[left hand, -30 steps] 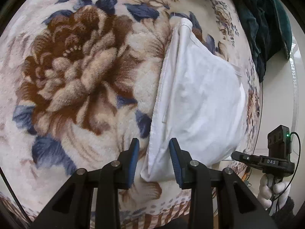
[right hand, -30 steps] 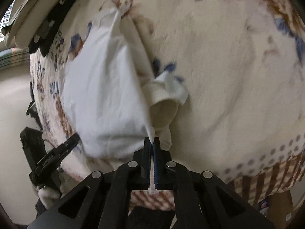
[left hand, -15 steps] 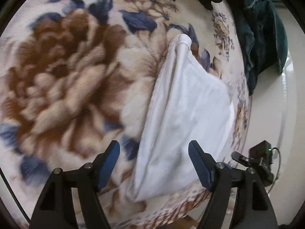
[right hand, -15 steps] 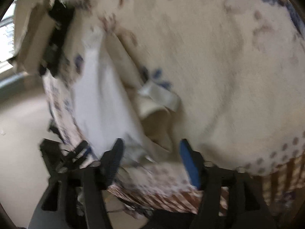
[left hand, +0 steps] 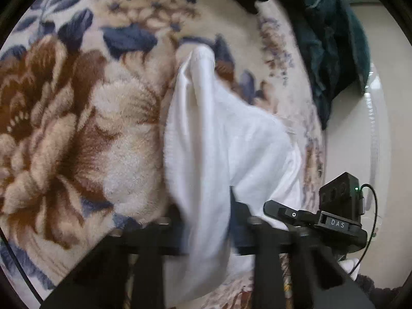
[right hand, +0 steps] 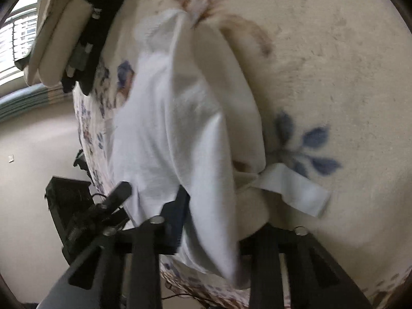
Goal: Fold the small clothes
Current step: 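Carry the folded T-shirt with both grippers to the stack of folded clothes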
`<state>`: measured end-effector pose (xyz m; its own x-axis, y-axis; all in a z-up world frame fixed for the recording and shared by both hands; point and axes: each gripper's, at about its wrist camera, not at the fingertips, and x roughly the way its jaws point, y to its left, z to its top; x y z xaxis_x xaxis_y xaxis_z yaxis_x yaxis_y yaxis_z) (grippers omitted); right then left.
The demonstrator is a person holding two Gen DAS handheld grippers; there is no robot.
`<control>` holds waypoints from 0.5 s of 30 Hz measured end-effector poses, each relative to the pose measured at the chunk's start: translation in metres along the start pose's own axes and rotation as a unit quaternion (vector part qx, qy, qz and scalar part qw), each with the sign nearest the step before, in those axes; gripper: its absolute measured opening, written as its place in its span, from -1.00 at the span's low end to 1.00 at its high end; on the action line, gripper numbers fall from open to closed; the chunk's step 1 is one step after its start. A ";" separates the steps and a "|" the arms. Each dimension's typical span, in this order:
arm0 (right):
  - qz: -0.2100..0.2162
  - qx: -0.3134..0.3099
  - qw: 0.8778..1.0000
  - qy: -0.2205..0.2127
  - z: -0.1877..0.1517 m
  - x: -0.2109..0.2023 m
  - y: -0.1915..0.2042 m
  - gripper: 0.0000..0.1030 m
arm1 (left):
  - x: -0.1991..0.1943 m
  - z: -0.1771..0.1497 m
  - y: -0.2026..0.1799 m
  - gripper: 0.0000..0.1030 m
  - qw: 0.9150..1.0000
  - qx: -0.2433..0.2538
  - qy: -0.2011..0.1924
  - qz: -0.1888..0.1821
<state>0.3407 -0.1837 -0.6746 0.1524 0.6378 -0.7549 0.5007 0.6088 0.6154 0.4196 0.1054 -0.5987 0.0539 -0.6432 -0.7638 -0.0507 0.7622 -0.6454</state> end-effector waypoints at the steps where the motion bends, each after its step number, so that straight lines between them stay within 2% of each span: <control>1: 0.006 0.000 1.000 -0.005 -0.001 -0.005 0.003 -0.54 | -0.006 0.000 -0.002 -0.70 1.000 0.001 -0.007 -0.006; 8: 0.026 -0.029 0.999 -0.020 -0.007 -0.048 0.047 -0.58 | -0.067 0.017 -0.040 -0.74 0.998 0.036 -0.033 -0.036; 15: 0.052 -0.087 0.993 -0.057 0.007 -0.107 0.146 -0.58 | -0.150 0.077 -0.102 -0.74 0.990 0.083 -0.093 -0.058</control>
<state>0.4035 -0.1660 -0.5054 0.2964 0.6499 -0.6999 0.3234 0.6212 0.7138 0.4935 0.1295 -0.4173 0.2335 -0.7149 -0.6591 0.1313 0.6948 -0.7071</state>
